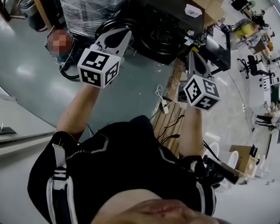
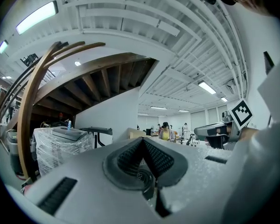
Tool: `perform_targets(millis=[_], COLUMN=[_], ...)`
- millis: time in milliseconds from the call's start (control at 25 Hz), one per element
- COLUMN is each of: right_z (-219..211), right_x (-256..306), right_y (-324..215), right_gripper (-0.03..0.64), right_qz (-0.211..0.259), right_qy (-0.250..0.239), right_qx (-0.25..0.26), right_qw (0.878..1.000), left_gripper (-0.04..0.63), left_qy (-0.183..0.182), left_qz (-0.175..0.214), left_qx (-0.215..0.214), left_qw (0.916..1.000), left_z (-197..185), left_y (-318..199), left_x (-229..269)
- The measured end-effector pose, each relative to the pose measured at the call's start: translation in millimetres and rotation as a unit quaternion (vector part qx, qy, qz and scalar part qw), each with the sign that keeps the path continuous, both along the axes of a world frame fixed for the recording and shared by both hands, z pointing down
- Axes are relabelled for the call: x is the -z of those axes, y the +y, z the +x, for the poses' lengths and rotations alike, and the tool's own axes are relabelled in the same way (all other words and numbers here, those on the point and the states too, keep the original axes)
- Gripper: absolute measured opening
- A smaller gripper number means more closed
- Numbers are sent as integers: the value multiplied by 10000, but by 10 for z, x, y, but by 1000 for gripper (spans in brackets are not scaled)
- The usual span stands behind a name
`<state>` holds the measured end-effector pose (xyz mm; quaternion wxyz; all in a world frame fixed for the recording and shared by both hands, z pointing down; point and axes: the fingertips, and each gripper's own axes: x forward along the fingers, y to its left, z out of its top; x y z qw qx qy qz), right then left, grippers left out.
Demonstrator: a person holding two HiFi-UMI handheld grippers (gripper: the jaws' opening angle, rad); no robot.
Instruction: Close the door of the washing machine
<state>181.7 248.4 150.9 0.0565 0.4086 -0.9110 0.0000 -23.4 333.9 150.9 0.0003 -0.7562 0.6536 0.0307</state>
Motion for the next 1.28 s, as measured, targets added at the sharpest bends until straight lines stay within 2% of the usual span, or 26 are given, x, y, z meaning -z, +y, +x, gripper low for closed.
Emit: perform_targets(millis=[160, 360, 680, 1280], right_z=[-158, -318, -462, -641], right_x=[15, -98, -52, -215], right_y=[-74, -367, -1191, -2790], right_gripper=[5, 5, 5, 5], right_qz=[127, 104, 51, -166], right_qy=[125, 20, -168, -3], right_qx=[153, 302, 335, 510], right_qw=[9997, 9995, 9993, 9986], left_gripper=[3, 3, 3, 3], left_qy=[45, -28, -175, -368], left_qz=[-25, -108, -154, -457], left_qx=[29, 141, 177, 196], left_qw=[10000, 9998, 9996, 9981], left_z=[-86, -190, -375, -495], left_y=[-92, -378, -1158, -2836], left_x=[-60, -179, -76, -127])
